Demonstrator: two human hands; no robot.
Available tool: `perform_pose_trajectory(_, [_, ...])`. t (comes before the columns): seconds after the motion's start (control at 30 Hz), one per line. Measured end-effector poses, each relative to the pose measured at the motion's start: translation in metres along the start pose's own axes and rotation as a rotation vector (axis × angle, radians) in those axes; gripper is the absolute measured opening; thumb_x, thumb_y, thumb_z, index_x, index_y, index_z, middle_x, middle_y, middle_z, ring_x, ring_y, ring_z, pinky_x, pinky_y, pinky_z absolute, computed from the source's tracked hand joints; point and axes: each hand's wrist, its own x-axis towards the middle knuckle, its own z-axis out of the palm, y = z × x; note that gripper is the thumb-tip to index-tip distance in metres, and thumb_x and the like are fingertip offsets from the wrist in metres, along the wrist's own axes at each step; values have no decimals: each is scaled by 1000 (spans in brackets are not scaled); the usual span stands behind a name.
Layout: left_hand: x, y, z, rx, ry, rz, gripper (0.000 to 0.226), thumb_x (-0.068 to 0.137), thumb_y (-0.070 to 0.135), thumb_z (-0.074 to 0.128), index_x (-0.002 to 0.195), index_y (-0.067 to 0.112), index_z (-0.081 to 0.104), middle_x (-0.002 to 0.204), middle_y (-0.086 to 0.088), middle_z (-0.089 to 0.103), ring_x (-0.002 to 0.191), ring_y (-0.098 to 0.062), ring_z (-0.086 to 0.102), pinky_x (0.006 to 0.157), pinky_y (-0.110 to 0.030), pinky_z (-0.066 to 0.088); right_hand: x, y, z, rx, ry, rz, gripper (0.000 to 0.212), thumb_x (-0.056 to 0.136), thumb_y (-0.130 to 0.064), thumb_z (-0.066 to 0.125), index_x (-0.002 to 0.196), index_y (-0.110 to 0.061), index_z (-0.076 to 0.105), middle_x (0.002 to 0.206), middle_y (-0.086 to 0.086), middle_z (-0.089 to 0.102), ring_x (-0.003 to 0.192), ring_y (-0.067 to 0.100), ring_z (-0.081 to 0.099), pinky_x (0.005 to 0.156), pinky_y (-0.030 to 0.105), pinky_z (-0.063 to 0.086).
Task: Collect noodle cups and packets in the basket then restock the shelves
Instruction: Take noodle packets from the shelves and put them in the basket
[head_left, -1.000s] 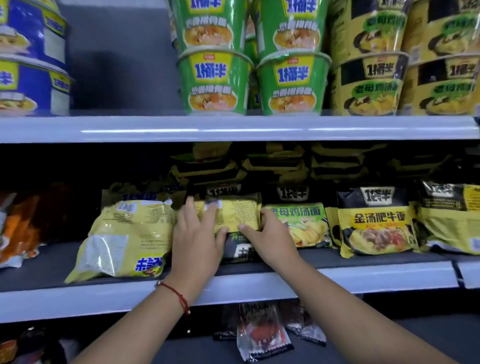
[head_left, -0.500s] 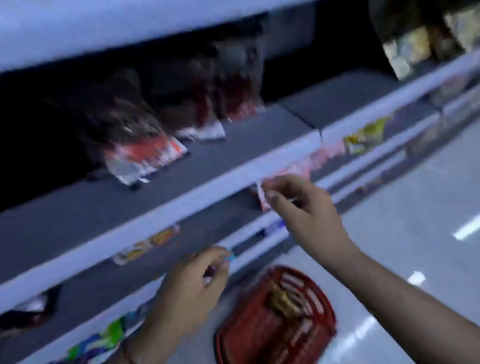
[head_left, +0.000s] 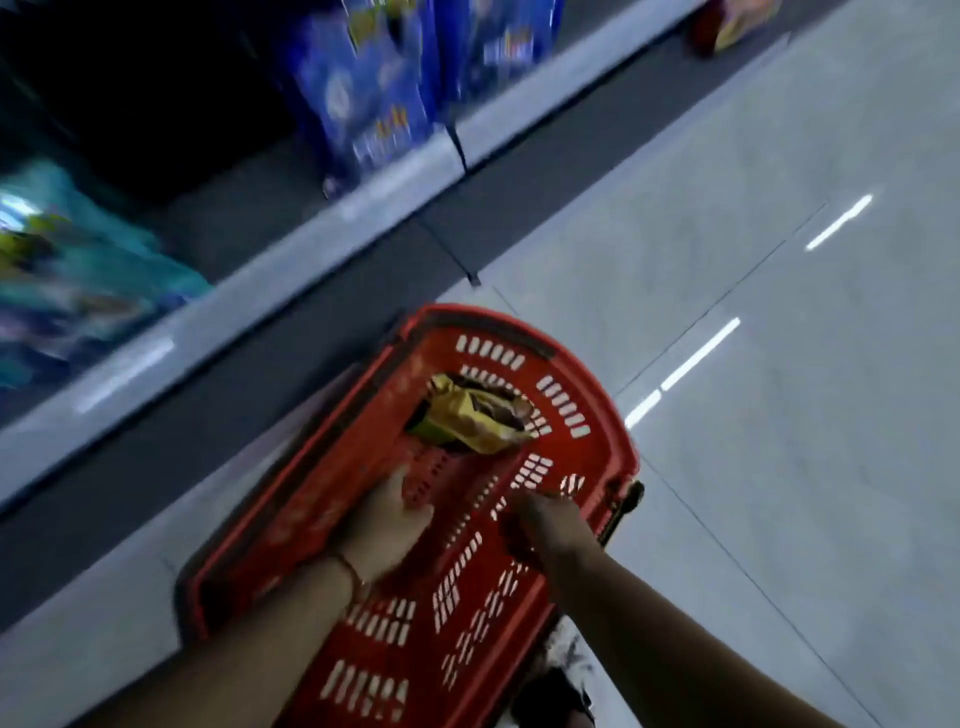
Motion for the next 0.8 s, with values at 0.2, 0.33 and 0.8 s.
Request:
perform_pose_trajectory(0.2, [124,5,52,34,211,152,99,83,17,74,156,26,8,158,-6,27,142,-24,31,114,-40,31,92,23,24,-150,-89,-175,29,96,-12,54,71,-26,58,73,-7,60,67,8,56,67,26,47])
perform_pose_trajectory(0.33, [160,-11,79,341,298,251,74,78,26,77,142,20,40,157,-4,25,144,-30,25,114,-47,31,113,31,29,-98,-73,-171,22,95,-16,55,79,-32,59,92,-5,69,81,12,63,79,34,51])
perform_pose_trajectory(0.8, [58,-12,30,-388,152,183,25,92,24,66,116,19,64,105,4,72,99,-9,68,79,-17,52,117,3,-4,-10,-205,-81,39,93,-21,64,127,-13,46,109,-4,62,78,5,58,44,9,46])
